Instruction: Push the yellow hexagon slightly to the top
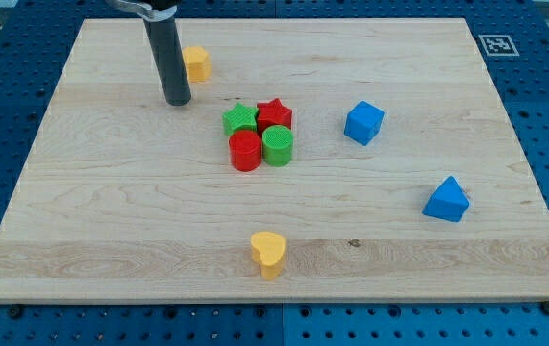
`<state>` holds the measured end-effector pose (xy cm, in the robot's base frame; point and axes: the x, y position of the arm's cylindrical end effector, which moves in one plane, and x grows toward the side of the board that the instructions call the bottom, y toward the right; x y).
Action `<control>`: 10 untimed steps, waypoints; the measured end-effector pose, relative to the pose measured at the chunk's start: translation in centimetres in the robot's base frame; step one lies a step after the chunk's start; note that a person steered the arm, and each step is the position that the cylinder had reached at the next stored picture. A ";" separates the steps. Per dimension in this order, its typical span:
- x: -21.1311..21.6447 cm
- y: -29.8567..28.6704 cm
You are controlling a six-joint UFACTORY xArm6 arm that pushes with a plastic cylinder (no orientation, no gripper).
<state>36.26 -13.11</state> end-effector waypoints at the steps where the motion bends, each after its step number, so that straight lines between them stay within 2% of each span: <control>1: -0.2 0.0; 5: -3.0 3.3; 7: -5.9 4.7; 10: -10.9 1.9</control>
<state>25.38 -11.17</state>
